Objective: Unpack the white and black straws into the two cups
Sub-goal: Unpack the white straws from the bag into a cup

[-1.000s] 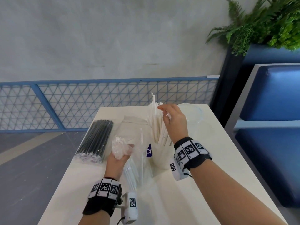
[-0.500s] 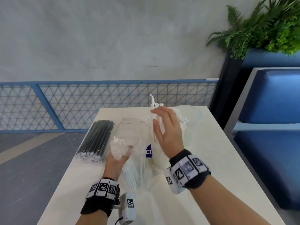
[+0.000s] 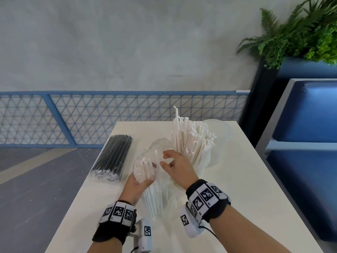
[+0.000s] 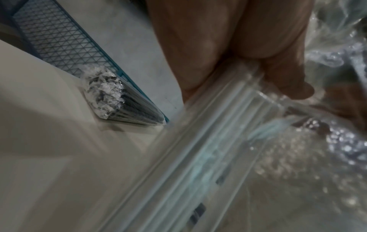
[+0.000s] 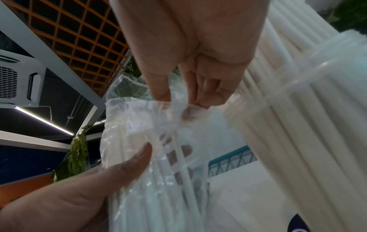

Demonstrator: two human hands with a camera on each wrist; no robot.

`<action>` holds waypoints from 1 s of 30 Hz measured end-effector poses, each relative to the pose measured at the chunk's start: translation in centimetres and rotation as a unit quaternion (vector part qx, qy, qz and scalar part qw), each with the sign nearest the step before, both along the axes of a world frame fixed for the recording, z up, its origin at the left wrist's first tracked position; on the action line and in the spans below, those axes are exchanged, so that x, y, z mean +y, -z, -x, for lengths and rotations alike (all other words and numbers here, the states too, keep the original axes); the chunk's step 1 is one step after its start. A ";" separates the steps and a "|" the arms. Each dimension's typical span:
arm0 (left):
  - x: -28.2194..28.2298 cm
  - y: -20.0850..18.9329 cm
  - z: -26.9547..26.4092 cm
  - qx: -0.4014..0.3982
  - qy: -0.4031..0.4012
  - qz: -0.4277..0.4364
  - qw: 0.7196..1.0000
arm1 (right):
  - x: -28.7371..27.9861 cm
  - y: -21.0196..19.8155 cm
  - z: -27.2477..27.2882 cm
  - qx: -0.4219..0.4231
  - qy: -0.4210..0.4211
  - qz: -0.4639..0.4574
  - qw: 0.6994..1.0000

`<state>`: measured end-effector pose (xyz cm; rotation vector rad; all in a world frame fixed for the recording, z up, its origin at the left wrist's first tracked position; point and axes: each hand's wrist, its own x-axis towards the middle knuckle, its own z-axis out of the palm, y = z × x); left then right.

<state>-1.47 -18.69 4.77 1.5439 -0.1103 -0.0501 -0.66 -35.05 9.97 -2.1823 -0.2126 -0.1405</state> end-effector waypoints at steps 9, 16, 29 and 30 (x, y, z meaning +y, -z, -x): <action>-1.5 -0.3 -0.1 0.016 0.085 -0.106 0.991 | 0.2 0.8 1.2 0.016 -0.107 0.035 0.993; -2.4 -1.6 0.2 0.004 0.126 -0.239 0.963 | 0.4 1.2 2.0 0.104 -0.094 -0.111 0.984; -3.6 0.0 1.0 0.042 0.108 -0.125 0.985 | 0.8 -1.2 2.6 0.008 0.038 -0.387 0.921; -3.5 0.3 0.7 0.054 0.104 -0.109 0.987 | 0.5 -1.8 2.5 -0.005 0.032 -0.393 0.919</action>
